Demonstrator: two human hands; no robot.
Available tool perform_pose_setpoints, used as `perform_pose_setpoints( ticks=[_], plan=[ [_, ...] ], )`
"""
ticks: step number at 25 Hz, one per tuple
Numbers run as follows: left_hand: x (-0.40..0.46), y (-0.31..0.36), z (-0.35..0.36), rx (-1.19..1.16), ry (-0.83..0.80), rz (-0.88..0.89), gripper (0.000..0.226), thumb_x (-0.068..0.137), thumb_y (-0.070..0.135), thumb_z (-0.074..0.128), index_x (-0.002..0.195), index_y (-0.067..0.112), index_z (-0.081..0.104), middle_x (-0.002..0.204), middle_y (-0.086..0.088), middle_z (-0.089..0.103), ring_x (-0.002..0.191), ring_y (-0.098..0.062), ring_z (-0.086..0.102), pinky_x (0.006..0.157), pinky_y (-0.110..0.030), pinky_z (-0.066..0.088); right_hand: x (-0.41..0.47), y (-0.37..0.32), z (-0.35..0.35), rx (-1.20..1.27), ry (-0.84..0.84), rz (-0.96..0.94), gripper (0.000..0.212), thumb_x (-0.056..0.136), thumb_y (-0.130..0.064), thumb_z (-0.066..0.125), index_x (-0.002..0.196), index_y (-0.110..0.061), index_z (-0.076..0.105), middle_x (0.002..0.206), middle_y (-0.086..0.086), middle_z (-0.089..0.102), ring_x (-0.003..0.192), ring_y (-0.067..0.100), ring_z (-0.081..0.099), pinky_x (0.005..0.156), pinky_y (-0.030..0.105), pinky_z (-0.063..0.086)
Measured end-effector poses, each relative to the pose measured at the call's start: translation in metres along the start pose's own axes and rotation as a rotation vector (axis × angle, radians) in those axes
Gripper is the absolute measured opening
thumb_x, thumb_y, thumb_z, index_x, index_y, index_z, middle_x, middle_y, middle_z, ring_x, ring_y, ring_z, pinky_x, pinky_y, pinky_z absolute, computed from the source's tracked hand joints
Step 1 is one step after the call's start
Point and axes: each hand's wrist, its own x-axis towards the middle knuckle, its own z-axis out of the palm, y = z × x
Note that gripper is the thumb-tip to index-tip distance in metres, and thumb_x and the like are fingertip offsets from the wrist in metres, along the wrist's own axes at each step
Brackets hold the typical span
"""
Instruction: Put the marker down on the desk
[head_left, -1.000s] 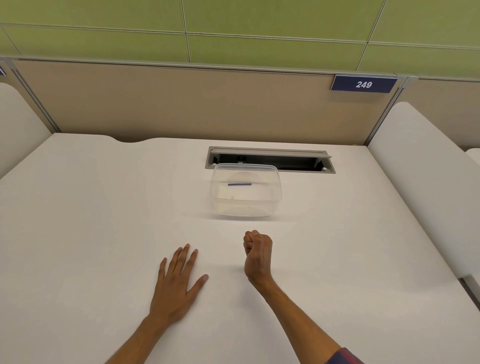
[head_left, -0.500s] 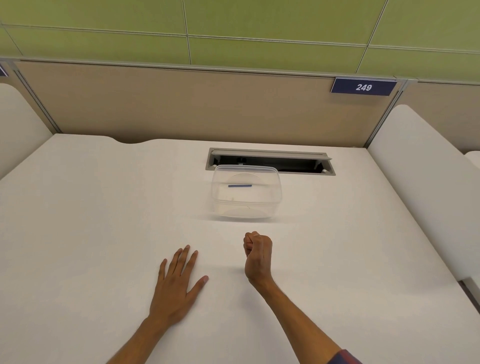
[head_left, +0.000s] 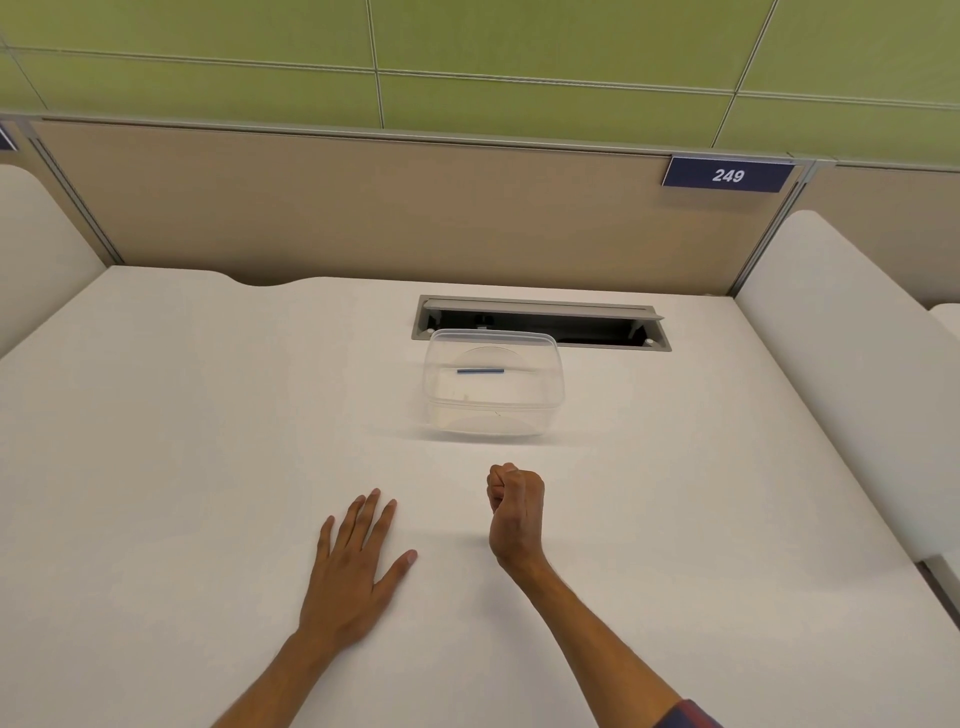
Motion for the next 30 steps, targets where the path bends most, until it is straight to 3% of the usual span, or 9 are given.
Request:
perform_pose_setpoints(
  ticks=[16,18,20,22,23,25,27,30],
  plan=[
    [0.0,-0.001,0.002,-0.004,0.019,0.01,0.07,0.09,0.066,0.02,0.15,0.03,0.018,0.16,0.008,0.01,0.146,-0.006,0.002,0.117,-0.036,-0.005,-0.003,-0.003,-0.002,0.001,-0.007,0.007,0.04,0.085,-0.045,0.033,0.05,-0.03,0.02,0.048,-0.011,0.017,0.05,0.008,0.014,0.052,0.027,0.011],
    [0.0,-0.002,0.002,-0.002,0.021,0.008,0.07,0.09,0.067,0.02,0.15,0.031,0.018,0.16,0.009,0.009,0.145,-0.005,0.001,0.117,-0.036,-0.005,-0.001,-0.004,-0.006,0.025,-0.025,0.013,0.035,0.083,-0.038,0.038,0.055,-0.026,0.021,0.051,-0.01,0.02,0.051,0.011,0.017,0.051,0.028,0.015],
    [-0.001,-0.002,0.003,0.0,0.018,0.006,0.07,0.09,0.067,0.02,0.15,0.031,0.017,0.16,0.009,0.008,0.145,-0.005,0.0,0.117,-0.036,-0.005,0.003,-0.007,-0.009,0.069,-0.034,0.041,0.033,0.085,-0.024,0.04,0.054,-0.023,0.029,0.05,-0.008,0.031,0.049,0.015,0.03,0.049,0.03,0.027],
    [0.0,-0.003,0.003,0.008,0.016,0.007,0.07,0.09,0.067,0.019,0.15,0.031,0.017,0.16,0.009,0.008,0.145,-0.006,0.001,0.117,-0.036,-0.004,0.007,-0.008,-0.013,0.016,-0.004,0.005,0.037,0.095,-0.023,0.037,0.061,-0.022,0.05,0.059,-0.007,0.056,0.06,0.017,0.055,0.061,0.025,0.044],
    [0.0,-0.003,0.003,0.009,0.016,0.007,0.07,0.09,0.067,0.019,0.15,0.031,0.017,0.16,0.009,0.008,0.145,-0.006,0.001,0.117,-0.036,-0.004,0.008,-0.008,-0.015,-0.033,0.009,-0.034,0.037,0.099,-0.027,0.036,0.07,-0.02,0.058,0.069,-0.007,0.062,0.069,0.014,0.059,0.066,0.021,0.046],
    [0.0,-0.002,0.003,0.007,0.017,0.006,0.071,0.09,0.067,0.018,0.15,0.03,0.018,0.16,0.009,0.008,0.145,-0.006,0.002,0.117,-0.036,-0.004,0.009,-0.006,-0.02,-0.114,0.028,-0.098,0.035,0.103,-0.032,0.037,0.083,-0.019,0.063,0.072,-0.008,0.057,0.066,0.01,0.053,0.06,0.017,0.041],
    [0.0,-0.002,0.003,0.003,0.021,0.005,0.071,0.089,0.068,0.018,0.15,0.03,0.019,0.159,0.009,0.008,0.145,-0.006,0.003,0.117,-0.035,-0.004,0.008,-0.004,-0.023,-0.136,0.052,-0.083,0.032,0.103,-0.032,0.044,0.084,-0.02,0.067,0.06,-0.011,0.05,0.054,0.009,0.044,0.052,0.015,0.033],
    [-0.001,-0.002,0.003,-0.001,0.022,0.007,0.071,0.089,0.068,0.018,0.15,0.03,0.019,0.159,0.01,0.008,0.145,-0.006,0.002,0.117,-0.036,-0.004,0.003,0.004,-0.029,-0.175,0.073,-0.047,0.022,0.098,-0.032,0.058,0.082,-0.021,0.071,0.066,-0.018,0.063,0.056,0.006,0.047,0.05,0.015,0.033]
  ],
)
